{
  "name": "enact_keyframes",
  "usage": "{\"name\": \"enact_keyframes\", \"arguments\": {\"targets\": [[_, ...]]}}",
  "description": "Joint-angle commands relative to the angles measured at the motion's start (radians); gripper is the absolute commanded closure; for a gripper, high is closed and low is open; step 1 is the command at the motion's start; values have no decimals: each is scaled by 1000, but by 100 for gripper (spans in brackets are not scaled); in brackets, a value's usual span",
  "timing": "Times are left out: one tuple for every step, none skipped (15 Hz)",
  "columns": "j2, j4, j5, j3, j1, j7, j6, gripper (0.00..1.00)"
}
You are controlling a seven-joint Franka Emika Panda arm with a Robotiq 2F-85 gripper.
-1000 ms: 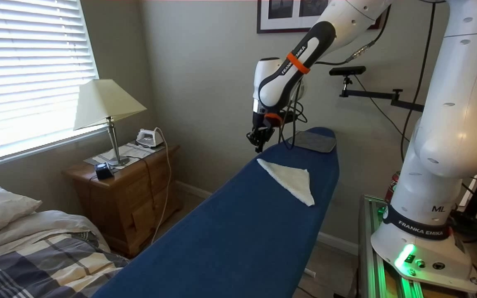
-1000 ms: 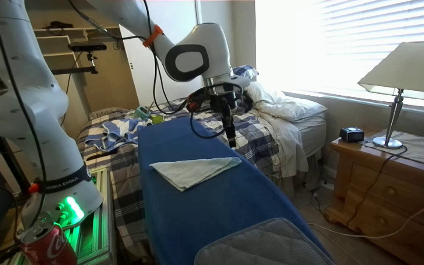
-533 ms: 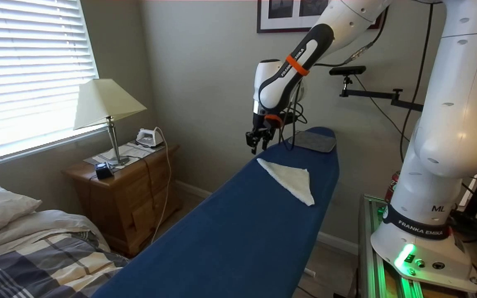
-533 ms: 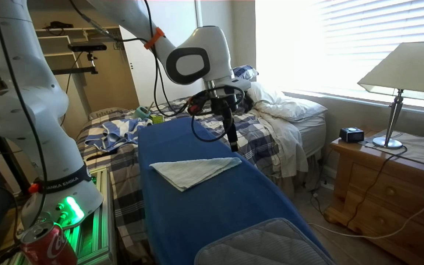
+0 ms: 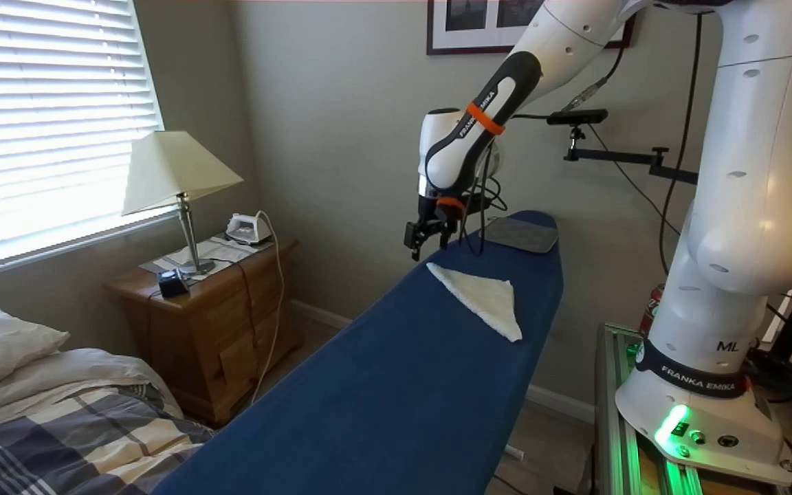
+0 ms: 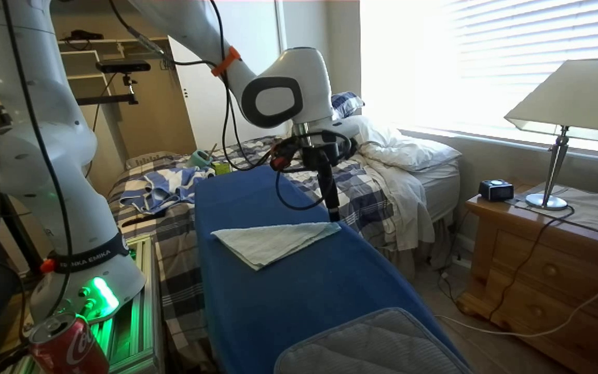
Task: Fold the towel into a triangle twice.
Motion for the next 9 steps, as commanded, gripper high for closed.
{"name": "enact_keyframes", "arguments": {"targets": [[49, 32, 35, -4, 1, -33, 6, 2], [57, 35, 38, -4, 1, -35, 7, 2], [66, 39, 40, -4, 1, -36, 8, 5], [73, 43, 43, -3, 1, -38, 9, 10], [79, 47, 47, -2, 1, -38, 9, 29], [84, 50, 48, -2, 1, -39, 9, 32], [89, 52, 50, -2, 1, -40, 9, 39], [91, 54, 51, -2, 2, -40, 10, 48], [94, 56, 50, -3, 2, -39, 9, 55]]}}
